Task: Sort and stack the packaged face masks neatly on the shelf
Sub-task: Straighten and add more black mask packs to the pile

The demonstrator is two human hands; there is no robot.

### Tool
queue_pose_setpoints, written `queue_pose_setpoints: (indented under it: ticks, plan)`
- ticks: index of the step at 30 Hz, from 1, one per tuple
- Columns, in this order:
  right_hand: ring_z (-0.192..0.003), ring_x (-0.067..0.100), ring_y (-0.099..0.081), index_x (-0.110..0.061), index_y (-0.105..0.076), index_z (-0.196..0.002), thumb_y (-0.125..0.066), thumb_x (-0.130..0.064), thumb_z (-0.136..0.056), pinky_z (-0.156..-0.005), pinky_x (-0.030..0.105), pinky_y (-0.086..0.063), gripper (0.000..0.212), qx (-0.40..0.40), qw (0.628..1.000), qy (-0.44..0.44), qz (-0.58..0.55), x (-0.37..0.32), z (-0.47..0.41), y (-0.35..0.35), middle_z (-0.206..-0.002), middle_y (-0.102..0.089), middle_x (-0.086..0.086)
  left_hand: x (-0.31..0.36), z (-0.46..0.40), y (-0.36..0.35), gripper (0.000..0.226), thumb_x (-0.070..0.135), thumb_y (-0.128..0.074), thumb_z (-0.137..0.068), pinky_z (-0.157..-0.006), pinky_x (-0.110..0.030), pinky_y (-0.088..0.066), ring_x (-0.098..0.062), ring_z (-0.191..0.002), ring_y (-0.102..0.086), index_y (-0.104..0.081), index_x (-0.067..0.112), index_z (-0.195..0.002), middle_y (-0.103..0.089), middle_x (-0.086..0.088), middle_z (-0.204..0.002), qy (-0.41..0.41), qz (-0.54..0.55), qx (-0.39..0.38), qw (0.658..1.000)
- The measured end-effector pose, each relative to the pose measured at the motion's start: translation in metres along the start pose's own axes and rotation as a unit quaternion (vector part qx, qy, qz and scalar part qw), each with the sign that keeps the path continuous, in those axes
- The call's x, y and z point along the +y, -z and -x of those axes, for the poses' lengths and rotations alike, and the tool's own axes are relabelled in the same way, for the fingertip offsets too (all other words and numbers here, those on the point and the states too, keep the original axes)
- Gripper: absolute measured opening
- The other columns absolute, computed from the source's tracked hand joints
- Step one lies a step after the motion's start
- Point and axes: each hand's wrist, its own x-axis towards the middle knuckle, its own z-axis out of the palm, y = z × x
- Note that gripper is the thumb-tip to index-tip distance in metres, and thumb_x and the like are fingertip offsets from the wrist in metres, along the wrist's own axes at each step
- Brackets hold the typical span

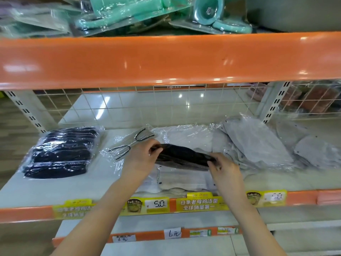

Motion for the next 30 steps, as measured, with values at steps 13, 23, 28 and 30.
queue_pose_setpoints:
  ticks: [13, 23, 28, 30]
  plan:
    - [-0.081, 0.004, -0.06, -0.011, -0.065, -0.094, -0.06, -0.003, -0.09, -0.065, 0.007, -0.042, 0.011, 0.007, 0.952, -0.19, -0.241, -0.053, -0.006, -0.034, -0.089, -0.067, 0.0, -0.082, 0.017, 0.02, 0.041, 0.026, -0.06, -0.086, -0.09, -0.042, -0.046, -0.029, -0.105, -0.052, -0.061, 0.004, -0.121, -0.063, -0.013, -0.113, -0.19, -0.159, 0.076, 0.966]
    - [-0.067, 0.015, -0.063, -0.009, -0.063, -0.084, -0.054, 0.002, -0.092, -0.058, 0.023, -0.049, 0.017, -0.012, 0.813, -0.335, -0.476, -0.111, -0.005, -0.086, -0.069, -0.068, 0.001, -0.135, 0.027, 0.06, 0.034, 0.027, -0.058, -0.082, -0.089, -0.033, -0.044, -0.022, -0.106, -0.061, -0.068, 0.014, -0.112, -0.066, -0.002, -0.117, -0.325, -0.166, 0.021, 0.931]
    - [-0.087, 0.03, -0.061, -0.009, -0.064, -0.104, -0.061, -0.009, -0.089, -0.074, 0.033, -0.048, 0.015, 0.004, 0.996, -0.076, -0.044, -0.128, 0.0, -0.118, -0.099, -0.063, 0.012, -0.154, 0.02, 0.087, 0.027, 0.007, -0.053, -0.08, -0.08, -0.029, -0.047, -0.021, -0.091, -0.067, -0.074, 0.012, -0.097, -0.071, -0.001, -0.1, -0.308, -0.179, 0.122, 0.926]
    - [-0.095, 0.032, -0.058, -0.008, -0.065, -0.104, -0.056, -0.025, -0.088, -0.081, 0.041, -0.048, 0.025, 0.033, 0.993, 0.086, 0.071, -0.14, 0.005, -0.133, -0.104, -0.061, 0.01, -0.167, 0.017, 0.096, 0.025, 0.005, -0.057, -0.078, -0.081, -0.029, -0.045, -0.022, -0.089, -0.067, -0.075, 0.01, -0.096, -0.071, -0.003, -0.099, -0.294, -0.189, 0.143, 0.926]
